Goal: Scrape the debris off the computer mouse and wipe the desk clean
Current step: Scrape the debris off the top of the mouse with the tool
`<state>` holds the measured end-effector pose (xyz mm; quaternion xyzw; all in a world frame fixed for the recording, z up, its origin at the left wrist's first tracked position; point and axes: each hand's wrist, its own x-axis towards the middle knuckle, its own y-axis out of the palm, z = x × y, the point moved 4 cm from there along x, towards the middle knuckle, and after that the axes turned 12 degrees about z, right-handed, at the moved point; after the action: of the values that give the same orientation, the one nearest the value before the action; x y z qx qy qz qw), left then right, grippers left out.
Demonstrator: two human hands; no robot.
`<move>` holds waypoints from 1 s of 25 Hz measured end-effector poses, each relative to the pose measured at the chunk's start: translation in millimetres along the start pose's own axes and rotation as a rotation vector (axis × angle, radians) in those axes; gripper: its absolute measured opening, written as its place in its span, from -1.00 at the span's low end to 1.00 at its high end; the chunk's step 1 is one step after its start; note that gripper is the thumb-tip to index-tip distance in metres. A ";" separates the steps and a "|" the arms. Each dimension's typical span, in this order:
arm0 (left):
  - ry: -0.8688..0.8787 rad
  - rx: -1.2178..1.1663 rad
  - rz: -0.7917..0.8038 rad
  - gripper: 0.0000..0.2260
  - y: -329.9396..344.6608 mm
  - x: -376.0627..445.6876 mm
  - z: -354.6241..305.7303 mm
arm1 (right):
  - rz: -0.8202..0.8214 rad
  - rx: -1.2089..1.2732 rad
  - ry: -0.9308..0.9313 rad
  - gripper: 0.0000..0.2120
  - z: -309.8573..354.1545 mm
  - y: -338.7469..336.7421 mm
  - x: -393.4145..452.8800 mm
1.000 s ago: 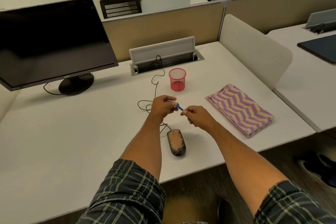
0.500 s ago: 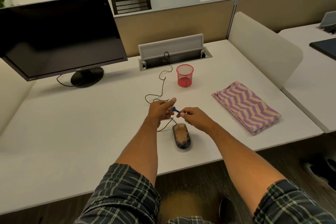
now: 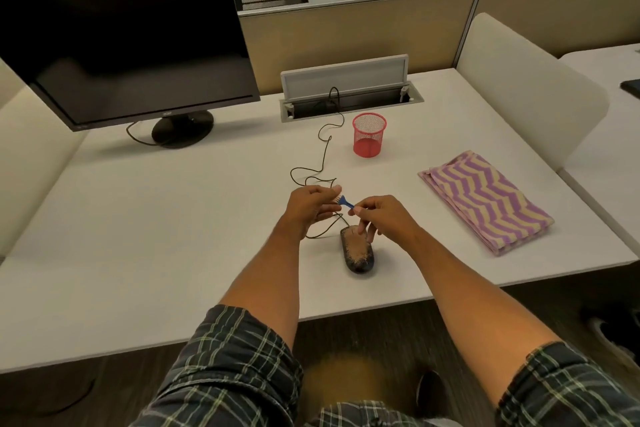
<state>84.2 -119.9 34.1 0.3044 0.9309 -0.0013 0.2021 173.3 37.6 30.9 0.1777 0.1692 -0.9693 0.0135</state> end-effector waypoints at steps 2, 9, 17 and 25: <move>0.015 0.055 -0.009 -0.91 -3.7 0.0 5.4 | 0.018 0.049 -0.024 -0.85 -1.9 2.1 -0.7; -0.001 0.087 0.057 -0.90 -4.6 -4.2 7.6 | -0.017 0.088 0.038 -0.67 -1.6 5.4 0.3; 0.057 0.216 -0.074 -0.79 -7.1 -5.9 13.0 | -0.137 0.126 -0.013 -0.75 -1.2 -1.5 -0.9; 0.140 0.684 -0.117 -0.63 3.8 -17.4 44.7 | -0.335 0.183 -0.008 -0.76 -40.2 -20.5 -12.5</move>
<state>116.0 -132.3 0.0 0.2999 0.9040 -0.3037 0.0237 196.9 69.9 6.6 0.1437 0.1075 -0.9701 -0.1634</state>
